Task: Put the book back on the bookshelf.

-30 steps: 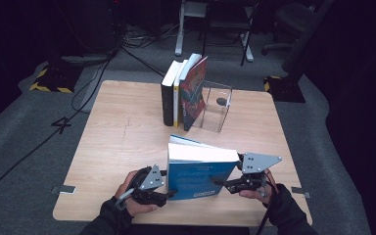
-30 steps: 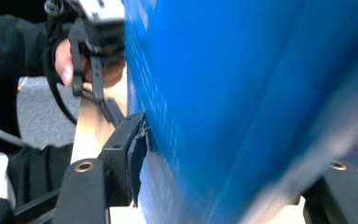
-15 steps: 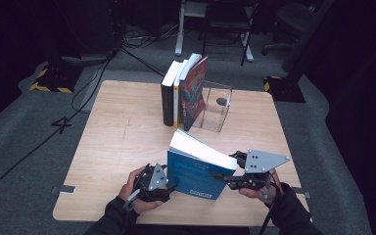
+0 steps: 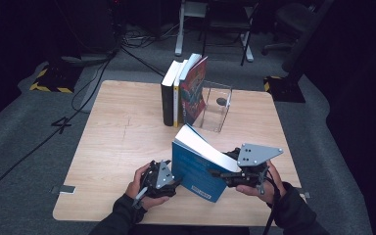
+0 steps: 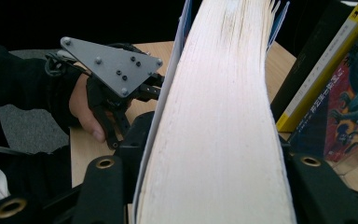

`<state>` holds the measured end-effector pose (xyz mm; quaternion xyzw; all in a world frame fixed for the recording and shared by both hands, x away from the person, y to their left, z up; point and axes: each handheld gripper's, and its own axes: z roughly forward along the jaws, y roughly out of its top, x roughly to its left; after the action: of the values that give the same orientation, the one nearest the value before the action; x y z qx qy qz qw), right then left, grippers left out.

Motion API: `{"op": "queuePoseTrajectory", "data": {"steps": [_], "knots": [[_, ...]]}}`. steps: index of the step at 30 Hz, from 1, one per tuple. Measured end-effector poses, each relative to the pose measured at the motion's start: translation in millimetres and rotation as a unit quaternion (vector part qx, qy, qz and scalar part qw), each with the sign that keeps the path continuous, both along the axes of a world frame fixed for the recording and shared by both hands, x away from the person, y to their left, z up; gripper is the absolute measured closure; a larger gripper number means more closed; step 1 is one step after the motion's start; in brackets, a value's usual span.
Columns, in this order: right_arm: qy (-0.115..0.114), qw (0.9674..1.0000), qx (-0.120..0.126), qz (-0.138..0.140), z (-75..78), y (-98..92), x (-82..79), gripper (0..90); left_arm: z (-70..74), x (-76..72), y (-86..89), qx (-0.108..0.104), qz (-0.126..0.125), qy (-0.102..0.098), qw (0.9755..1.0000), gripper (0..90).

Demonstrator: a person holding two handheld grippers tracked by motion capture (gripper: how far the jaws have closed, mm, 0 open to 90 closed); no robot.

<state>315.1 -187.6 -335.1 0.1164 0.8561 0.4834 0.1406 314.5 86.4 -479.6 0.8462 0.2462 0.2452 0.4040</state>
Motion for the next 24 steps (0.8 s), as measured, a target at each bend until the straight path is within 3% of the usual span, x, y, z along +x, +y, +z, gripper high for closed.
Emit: {"op": "queuePoseTrajectory", "data": {"steps": [2,7,9,13,15,17,19,21,24], "knots": [[0.009,0.9999,-0.007,-0.003,-0.2,3.1,0.9,51.4,-1.2,0.6,0.4,0.004,-0.001,0.007,1.0000,28.5],[0.008,0.9998,-0.015,-0.014,-1.2,7.4,0.4,55.4,-5.4,-1.4,0.0,0.021,0.000,0.018,0.9996,30.8],[0.010,0.9997,-0.011,-0.021,-1.7,7.0,0.5,56.4,-4.1,-1.9,4.3,0.010,-0.007,0.030,0.9995,30.6],[0.011,0.9995,-0.013,-0.029,-1.3,6.7,1.3,57.5,-1.3,-1.9,20.7,-0.013,-0.007,0.073,0.9972,27.2],[0.012,0.9994,-0.011,-0.031,-1.1,6.4,2.1,57.9,-0.7,-4.8,32.7,-0.016,-0.010,0.086,0.9962,25.8],[0.012,0.9994,-0.012,-0.031,-1.2,6.3,2.3,57.9,-1.0,-6.4,36.7,-0.016,-0.008,0.091,0.9957,25.2],[0.014,0.9993,-0.012,-0.031,-0.9,6.5,2.5,58.1,-3.8,-11.7,52.1,-0.007,-0.013,0.114,0.9934,25.0],[0.015,0.9993,-0.014,-0.030,-0.7,6.4,3.1,58.2,-7.3,-18.0,61.5,0.008,-0.005,0.118,0.9930,25.0],[0.018,0.9993,-0.012,-0.029,-0.5,6.4,4.2,58.5,-8.7,-23.4,73.2,0.004,-0.004,0.126,0.9921,24.5]]}}
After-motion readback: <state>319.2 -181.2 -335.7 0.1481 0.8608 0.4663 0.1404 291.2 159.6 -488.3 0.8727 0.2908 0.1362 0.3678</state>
